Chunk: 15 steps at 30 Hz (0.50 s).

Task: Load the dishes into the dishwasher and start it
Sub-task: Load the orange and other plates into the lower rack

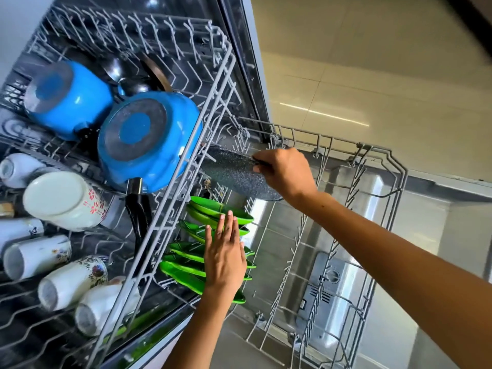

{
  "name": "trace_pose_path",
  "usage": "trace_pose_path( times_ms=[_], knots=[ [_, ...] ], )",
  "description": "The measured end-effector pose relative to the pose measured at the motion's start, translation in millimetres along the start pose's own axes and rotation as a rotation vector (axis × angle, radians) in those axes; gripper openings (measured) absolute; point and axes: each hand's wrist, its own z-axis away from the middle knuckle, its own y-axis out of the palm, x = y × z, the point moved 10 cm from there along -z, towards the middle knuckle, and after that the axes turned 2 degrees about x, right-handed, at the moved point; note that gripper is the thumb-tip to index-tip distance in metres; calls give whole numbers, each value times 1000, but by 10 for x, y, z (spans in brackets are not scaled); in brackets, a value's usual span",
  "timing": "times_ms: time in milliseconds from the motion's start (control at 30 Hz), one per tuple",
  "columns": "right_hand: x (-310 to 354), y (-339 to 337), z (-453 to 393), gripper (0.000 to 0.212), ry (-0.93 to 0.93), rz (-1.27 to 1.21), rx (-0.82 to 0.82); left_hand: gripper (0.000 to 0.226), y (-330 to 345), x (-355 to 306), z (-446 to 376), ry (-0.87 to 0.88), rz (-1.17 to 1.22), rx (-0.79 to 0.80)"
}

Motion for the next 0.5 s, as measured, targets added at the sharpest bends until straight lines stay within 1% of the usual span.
trace_pose_path(
  times_ms=[133, 233, 333, 433, 500],
  knots=[
    [-90, 60, 5, 12, 24, -43, 16, 63, 32, -9, 3, -12, 9, 44],
    [-180, 55, -23, 13, 71, -60, -6, 64, 29, -10, -8, -11, 13, 14],
    [-261, 97, -59, 15, 109, -133, -20, 66, 25, -11, -9, -4, 11, -24],
    [-268, 199, -104, 13, 116, -107, 19, 67, 26, -16, -14, -6, 18, -32],
    [-261, 285, -112, 11, 117, -72, 66, 67, 47, -12, -15, -16, 12, -8]
  ],
)
